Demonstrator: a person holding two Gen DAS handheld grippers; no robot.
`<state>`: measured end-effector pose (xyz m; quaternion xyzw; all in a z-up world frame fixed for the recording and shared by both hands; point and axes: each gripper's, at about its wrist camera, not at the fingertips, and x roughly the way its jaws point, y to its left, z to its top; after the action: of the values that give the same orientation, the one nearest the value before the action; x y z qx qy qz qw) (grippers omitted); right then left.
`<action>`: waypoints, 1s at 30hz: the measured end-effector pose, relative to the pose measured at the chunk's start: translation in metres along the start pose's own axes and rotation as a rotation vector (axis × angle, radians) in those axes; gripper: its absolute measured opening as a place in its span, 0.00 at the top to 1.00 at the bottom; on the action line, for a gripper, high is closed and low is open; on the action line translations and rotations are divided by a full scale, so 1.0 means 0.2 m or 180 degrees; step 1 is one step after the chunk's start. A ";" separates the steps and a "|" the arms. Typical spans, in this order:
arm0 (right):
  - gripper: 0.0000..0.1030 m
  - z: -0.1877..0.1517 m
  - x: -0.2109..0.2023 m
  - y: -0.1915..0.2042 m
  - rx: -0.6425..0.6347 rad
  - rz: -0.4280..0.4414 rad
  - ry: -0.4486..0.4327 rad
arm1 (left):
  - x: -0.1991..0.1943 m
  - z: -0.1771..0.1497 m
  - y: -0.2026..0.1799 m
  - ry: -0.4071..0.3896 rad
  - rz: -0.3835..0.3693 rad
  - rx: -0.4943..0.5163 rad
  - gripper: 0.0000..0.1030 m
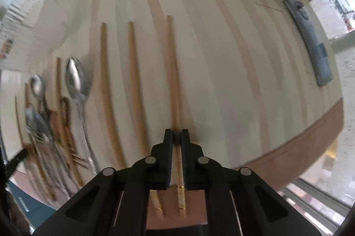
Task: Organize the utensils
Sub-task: 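Grasp a wooden chopstick with the left tool while the right tool grasps another chopstick, then carry both chopsticks into the clear plastic basket and open both tools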
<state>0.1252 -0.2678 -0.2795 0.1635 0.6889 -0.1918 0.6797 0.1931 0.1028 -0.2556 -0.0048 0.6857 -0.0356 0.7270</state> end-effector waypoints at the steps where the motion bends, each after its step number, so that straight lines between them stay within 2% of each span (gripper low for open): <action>1: 0.93 -0.02 0.01 -0.01 0.0007 -0.0036 0.0066 | -0.01 0.00 0.02 0.0009 -0.0008 0.0025 0.95; 6: 0.92 -0.10 0.03 -0.04 0.0037 -0.0110 0.0187 | 0.00 0.01 0.05 0.0033 0.0038 0.0180 0.93; 14: 0.92 -0.03 0.02 0.11 -0.0036 -0.0347 0.0333 | 0.03 0.02 0.00 0.0054 0.0151 0.0275 0.93; 16: 0.92 -0.02 0.00 0.11 -0.0051 -0.0352 0.0351 | 0.05 0.04 -0.05 0.0061 0.0172 0.0280 0.93; 17: 0.92 -0.01 0.00 0.12 -0.0051 -0.0346 0.0360 | 0.06 0.03 -0.14 0.0064 0.0185 0.0281 0.94; 23: 0.91 0.05 0.01 0.13 -0.0087 -0.0286 0.0400 | 0.06 0.03 -0.27 0.0055 0.0277 0.0260 0.96; 25: 0.93 0.06 0.01 0.11 -0.0065 -0.0270 0.0371 | 0.01 0.01 -0.27 -0.0007 0.0346 0.0270 0.96; 30: 0.93 0.03 -0.08 0.07 -0.0036 -0.0076 0.0210 | -0.22 0.03 -0.33 -0.0359 0.0457 0.0194 0.96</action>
<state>0.1376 -0.2588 -0.2647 0.1576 0.7139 -0.1906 0.6552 0.1935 0.0391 -0.2073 0.0644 0.6409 -0.0039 0.7649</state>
